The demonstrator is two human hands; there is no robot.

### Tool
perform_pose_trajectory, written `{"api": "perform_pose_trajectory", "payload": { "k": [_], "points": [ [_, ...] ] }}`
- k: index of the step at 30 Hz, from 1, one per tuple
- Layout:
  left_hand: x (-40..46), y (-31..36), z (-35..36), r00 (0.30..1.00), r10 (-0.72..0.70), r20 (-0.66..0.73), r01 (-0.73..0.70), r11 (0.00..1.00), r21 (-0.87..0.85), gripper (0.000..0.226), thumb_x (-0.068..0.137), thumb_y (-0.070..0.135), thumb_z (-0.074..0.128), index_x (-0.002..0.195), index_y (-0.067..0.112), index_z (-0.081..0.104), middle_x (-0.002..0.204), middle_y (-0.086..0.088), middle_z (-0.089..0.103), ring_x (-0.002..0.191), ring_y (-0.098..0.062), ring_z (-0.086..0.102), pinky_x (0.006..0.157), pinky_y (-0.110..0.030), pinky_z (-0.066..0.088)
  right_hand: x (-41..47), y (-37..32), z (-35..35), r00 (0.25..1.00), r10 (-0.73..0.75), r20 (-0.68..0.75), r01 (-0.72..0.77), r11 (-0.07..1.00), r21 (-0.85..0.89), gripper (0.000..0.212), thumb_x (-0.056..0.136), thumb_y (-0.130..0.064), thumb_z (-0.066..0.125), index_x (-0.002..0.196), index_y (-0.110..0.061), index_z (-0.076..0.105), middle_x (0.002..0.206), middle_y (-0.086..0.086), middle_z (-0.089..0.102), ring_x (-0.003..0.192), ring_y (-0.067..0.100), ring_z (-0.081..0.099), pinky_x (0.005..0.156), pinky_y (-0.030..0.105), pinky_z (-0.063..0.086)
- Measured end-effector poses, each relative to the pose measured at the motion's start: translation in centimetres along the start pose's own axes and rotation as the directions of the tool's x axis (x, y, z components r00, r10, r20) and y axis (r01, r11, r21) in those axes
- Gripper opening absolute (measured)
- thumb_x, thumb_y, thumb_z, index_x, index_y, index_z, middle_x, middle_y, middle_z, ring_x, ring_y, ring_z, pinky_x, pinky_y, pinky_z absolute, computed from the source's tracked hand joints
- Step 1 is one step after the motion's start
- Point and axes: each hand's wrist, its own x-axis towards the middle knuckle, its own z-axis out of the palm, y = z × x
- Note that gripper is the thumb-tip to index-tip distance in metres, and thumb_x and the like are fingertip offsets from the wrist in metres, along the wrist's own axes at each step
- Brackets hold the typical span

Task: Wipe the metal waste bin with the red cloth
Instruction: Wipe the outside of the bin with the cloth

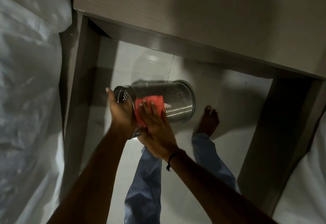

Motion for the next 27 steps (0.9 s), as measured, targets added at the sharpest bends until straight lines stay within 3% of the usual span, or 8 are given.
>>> {"api": "perform_pose_trajectory", "payload": {
  "k": [2, 6, 9, 13, 17, 22, 25, 27],
  "points": [
    [-0.5, -1.0, 0.0, 1.000, -0.019, 0.008, 0.018, 0.998, 0.061, 0.092, 0.092, 0.085, 0.021, 0.136, 0.022, 0.073, 0.142, -0.009, 0.073, 0.130, -0.027, 0.071, 0.104, -0.042, 0.057, 1.7, -0.1, -0.9, 0.999, 0.040, -0.028, -0.038, 0.998, 0.059, 0.060, 0.110, -0.032, 0.034, 0.159, -0.026, -0.001, 0.170, -0.007, -0.008, 0.161, 0.020, -0.009, 0.129, 0.057, 0.001],
    [-0.7, -2.5, -1.3, 0.997, -0.060, 0.037, 0.052, 0.981, 0.189, 0.085, 0.096, 0.082, 0.021, 0.153, 0.030, 0.055, 0.156, -0.006, 0.061, 0.144, -0.026, 0.058, 0.116, -0.052, 0.046, 4.1, 0.1, -2.5, 0.995, 0.090, -0.049, -0.081, 0.983, 0.163, 0.058, 0.110, -0.031, 0.035, 0.163, -0.026, 0.012, 0.173, -0.006, 0.008, 0.161, 0.016, -0.004, 0.130, 0.055, 0.002],
    [0.0, -1.2, -1.7, 0.992, -0.096, 0.078, 0.080, 0.979, 0.189, 0.093, 0.091, 0.086, 0.017, 0.143, 0.027, 0.067, 0.148, -0.008, 0.069, 0.138, -0.027, 0.065, 0.117, -0.050, 0.045, 2.5, 0.4, -1.9, 0.999, 0.035, -0.020, -0.034, 0.998, 0.055, 0.057, 0.111, -0.033, 0.032, 0.163, -0.023, 0.010, 0.174, -0.003, 0.005, 0.161, 0.020, -0.005, 0.130, 0.054, 0.003],
    [1.1, 0.4, -1.1, 0.994, -0.099, 0.044, 0.094, 0.991, 0.099, 0.113, 0.084, 0.093, 0.015, 0.150, 0.012, 0.058, 0.149, -0.021, 0.065, 0.141, -0.038, 0.060, 0.122, -0.053, 0.040, -0.4, 0.3, -0.1, 0.998, -0.062, 0.027, 0.064, 0.996, -0.057, 0.058, 0.109, -0.032, 0.032, 0.158, -0.023, 0.000, 0.166, -0.004, -0.012, 0.160, 0.027, -0.007, 0.129, 0.058, 0.003],
    [0.5, -0.6, -0.4, 1.000, -0.019, 0.022, 0.014, 0.973, 0.232, 0.091, 0.092, 0.085, 0.023, 0.150, 0.025, 0.059, 0.148, -0.010, 0.068, 0.140, -0.031, 0.061, 0.117, -0.054, 0.045, 1.2, 0.4, -0.8, 1.000, 0.024, -0.012, -0.023, 0.997, 0.076, 0.059, 0.110, -0.032, 0.033, 0.157, -0.028, -0.003, 0.167, -0.010, -0.011, 0.161, 0.021, -0.010, 0.130, 0.057, 0.002],
    [-1.0, -1.7, -0.8, 0.995, -0.039, 0.089, 0.013, 0.963, 0.269, 0.069, 0.096, 0.075, 0.032, 0.131, 0.034, 0.074, 0.138, -0.006, 0.076, 0.128, -0.023, 0.073, 0.101, -0.041, 0.062, 5.3, 0.2, -3.5, 0.983, 0.174, -0.055, -0.151, 0.945, 0.289, 0.057, 0.109, -0.028, 0.037, 0.162, -0.027, 0.017, 0.173, -0.006, 0.011, 0.161, 0.014, -0.004, 0.130, 0.057, 0.001],
    [-0.7, -1.1, -0.5, 0.993, -0.083, 0.079, 0.062, 0.971, 0.232, 0.080, 0.096, 0.081, 0.021, 0.127, 0.032, 0.076, 0.138, -0.009, 0.075, 0.117, -0.019, 0.078, 0.100, -0.041, 0.064, 4.6, -0.6, -3.2, 0.985, 0.163, -0.063, -0.138, 0.946, 0.292, 0.056, 0.109, -0.028, 0.038, 0.162, -0.028, 0.020, 0.173, -0.007, 0.014, 0.161, 0.013, -0.003, 0.129, 0.057, -0.001],
    [-0.3, -0.5, -0.3, 0.996, -0.071, 0.054, 0.064, 0.991, 0.114, 0.098, 0.092, 0.086, 0.016, 0.141, 0.019, 0.067, 0.145, -0.017, 0.070, 0.129, -0.029, 0.071, 0.113, -0.047, 0.052, 2.7, -0.7, -2.4, 0.992, 0.111, -0.054, -0.095, 0.966, 0.239, 0.055, 0.110, -0.029, 0.036, 0.162, -0.028, 0.018, 0.173, -0.007, 0.012, 0.161, 0.014, -0.003, 0.129, 0.056, -0.001]
  ]
}}
